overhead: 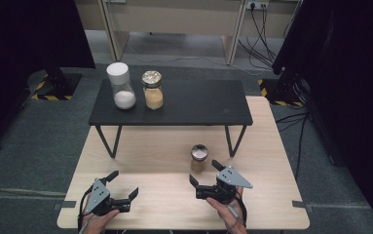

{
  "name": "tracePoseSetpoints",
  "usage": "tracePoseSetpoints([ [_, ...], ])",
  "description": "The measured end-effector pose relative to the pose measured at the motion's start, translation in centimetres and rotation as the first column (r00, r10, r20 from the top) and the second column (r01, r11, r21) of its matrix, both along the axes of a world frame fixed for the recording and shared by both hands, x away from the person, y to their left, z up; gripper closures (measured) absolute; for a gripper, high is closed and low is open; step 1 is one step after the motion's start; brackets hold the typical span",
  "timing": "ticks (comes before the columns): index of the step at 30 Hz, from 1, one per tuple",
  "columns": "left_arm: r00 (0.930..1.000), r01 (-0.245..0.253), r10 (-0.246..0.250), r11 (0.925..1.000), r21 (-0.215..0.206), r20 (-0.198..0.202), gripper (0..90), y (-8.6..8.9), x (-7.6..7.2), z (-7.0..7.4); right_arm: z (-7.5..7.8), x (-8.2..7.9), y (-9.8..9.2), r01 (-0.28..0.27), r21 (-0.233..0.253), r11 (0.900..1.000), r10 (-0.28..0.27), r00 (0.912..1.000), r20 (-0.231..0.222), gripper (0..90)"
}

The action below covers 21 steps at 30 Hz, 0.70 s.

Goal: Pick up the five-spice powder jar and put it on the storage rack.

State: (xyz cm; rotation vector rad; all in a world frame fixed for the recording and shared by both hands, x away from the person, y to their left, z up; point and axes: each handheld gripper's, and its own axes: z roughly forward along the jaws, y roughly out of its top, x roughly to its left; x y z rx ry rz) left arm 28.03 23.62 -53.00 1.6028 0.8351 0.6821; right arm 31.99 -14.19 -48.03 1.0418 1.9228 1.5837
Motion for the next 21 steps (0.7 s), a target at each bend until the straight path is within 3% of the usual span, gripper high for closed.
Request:
tracePoseSetpoints([
  [21, 1.0000, 0.000, 0.000, 1.0000, 0.001, 0.001, 3.8, 0.0, 0.0, 0.0, -1.7, 2.1, 0.1, 0.061, -0.053, 0.997, -0.062, 0.9980, -0.014, 2.3],
])
